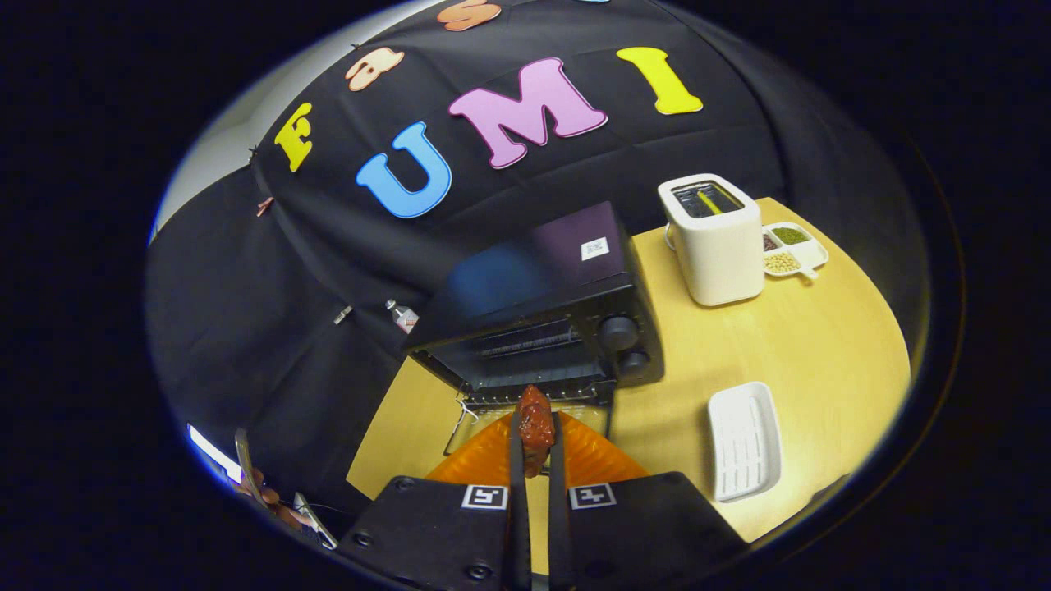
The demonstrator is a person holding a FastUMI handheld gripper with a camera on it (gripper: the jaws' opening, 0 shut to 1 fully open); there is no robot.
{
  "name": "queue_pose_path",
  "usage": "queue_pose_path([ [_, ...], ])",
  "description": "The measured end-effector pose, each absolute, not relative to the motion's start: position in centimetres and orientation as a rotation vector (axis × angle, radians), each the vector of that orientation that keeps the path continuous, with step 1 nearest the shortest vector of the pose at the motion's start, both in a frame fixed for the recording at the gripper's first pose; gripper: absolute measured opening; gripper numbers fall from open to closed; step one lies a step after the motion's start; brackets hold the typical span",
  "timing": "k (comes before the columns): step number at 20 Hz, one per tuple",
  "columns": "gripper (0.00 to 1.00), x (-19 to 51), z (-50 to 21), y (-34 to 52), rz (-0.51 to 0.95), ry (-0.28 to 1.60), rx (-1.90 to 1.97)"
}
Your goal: Open the toaster oven, put the food inside, and close the toaster oven door.
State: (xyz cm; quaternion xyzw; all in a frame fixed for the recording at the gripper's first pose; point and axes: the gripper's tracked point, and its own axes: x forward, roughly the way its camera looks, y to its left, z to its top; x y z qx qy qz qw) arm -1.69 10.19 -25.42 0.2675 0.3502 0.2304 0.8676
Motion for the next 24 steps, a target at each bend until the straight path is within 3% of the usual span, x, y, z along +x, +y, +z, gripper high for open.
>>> queue_pose_path([
  [8,0.13,2.9,-30.2,18.1,0.413,0.770,0.631],
  [24,0.13,10.5,-34.3,19.6,0.304,0.671,0.829],
])
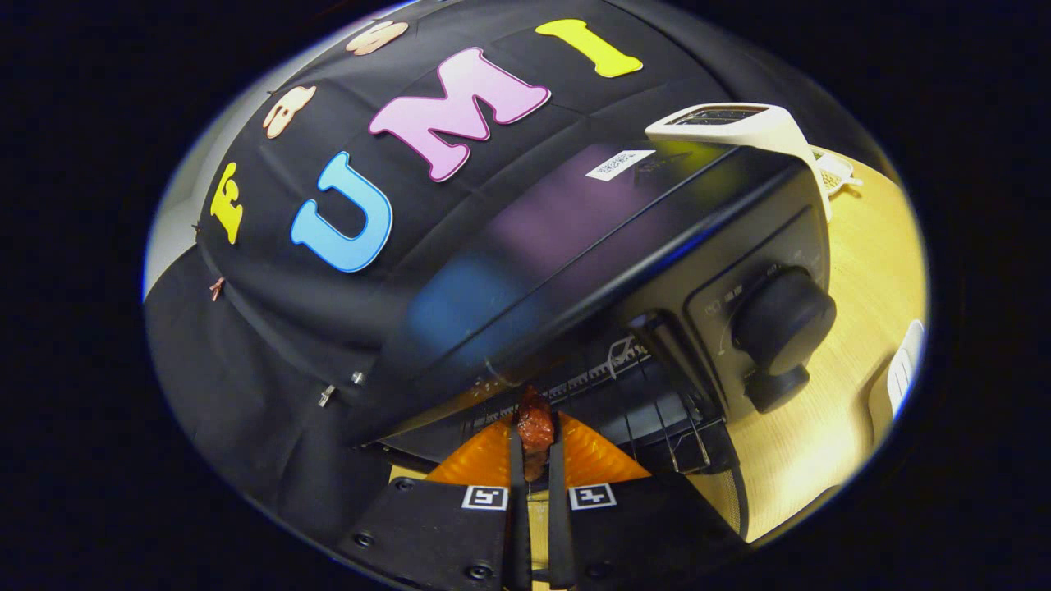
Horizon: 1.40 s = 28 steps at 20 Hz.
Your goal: Open the toaster oven, put the food inside, and close the toaster oven door.
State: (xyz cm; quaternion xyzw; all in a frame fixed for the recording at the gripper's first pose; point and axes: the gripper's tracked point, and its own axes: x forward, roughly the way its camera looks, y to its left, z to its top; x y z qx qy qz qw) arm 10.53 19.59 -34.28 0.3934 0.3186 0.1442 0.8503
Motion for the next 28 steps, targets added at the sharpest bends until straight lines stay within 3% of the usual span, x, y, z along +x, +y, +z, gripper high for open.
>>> queue_pose_path([
  [3,0.14,11.2,-35.7,18.7,0.236,0.682,0.756],
  [10,0.84,11.0,-36.4,17.6,0.141,0.650,0.549],
  [12,0.98,9.9,-36.2,17.0,0.115,0.655,0.497],
  [19,0.98,5.5,-34.1,15.6,0.125,0.647,0.474],
  [28,0.98,0.7,-25.7,12.9,0.185,0.536,0.452],
])
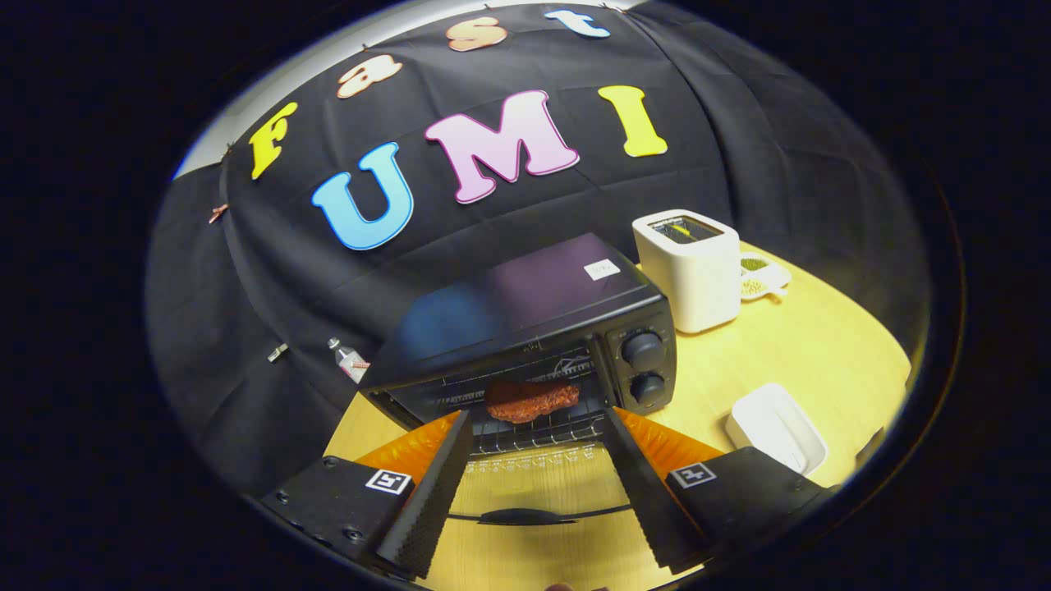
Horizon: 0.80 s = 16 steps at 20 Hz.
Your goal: Open the toaster oven, put the food inside, and close the toaster oven door.
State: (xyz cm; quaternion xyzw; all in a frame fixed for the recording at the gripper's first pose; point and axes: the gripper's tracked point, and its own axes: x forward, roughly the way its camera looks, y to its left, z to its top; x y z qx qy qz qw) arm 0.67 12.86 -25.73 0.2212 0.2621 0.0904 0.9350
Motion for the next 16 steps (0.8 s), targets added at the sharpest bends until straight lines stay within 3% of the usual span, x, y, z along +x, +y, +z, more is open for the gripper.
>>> queue_pose_path([
  [7,0.98,-3.0,-22.8,13.0,0.268,0.519,0.396],
  [16,0.99,-12.0,-32.1,20.1,0.388,0.844,0.224],
])
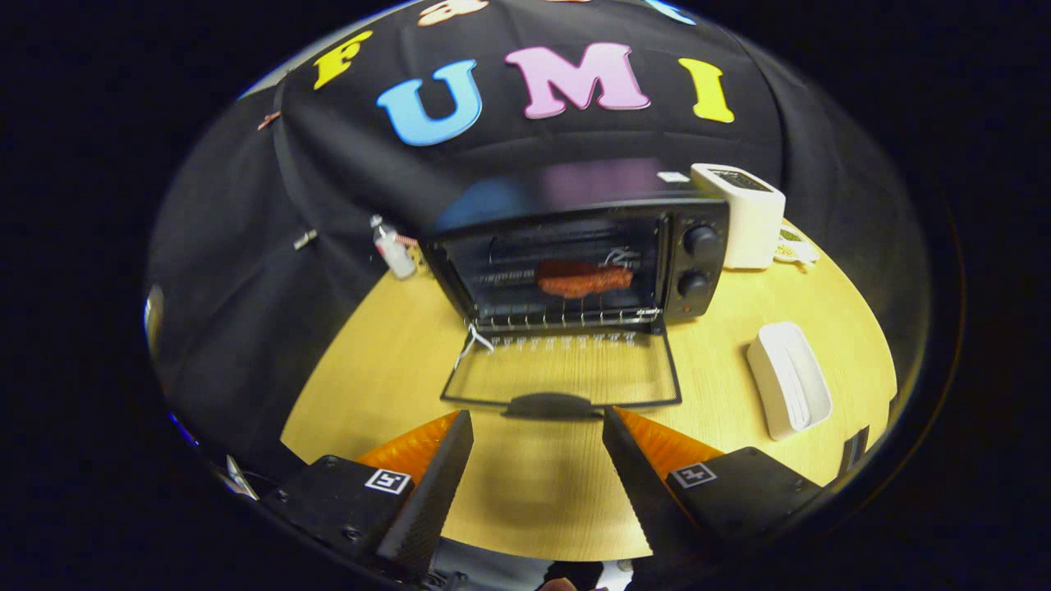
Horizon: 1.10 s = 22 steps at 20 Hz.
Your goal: Open the toaster oven, put the food inside, and close the toaster oven door.
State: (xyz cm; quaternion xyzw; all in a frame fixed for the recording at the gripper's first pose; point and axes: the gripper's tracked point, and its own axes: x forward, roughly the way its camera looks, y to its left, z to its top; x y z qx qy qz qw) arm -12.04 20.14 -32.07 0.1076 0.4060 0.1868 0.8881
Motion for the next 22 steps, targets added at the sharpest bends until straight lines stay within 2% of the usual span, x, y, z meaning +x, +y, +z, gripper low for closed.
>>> queue_pose_path([
  [5,0.99,-14.3,-37.7,22.4,0.385,0.993,0.134],
  [13,0.99,-10.7,-42.7,22.5,0.211,1.085,0.090],
  [17,0.98,-8.7,-43.0,21.7,0.142,1.088,0.083],
  [22,0.98,-8.6,-42.0,21.6,0.158,1.039,0.074],
])
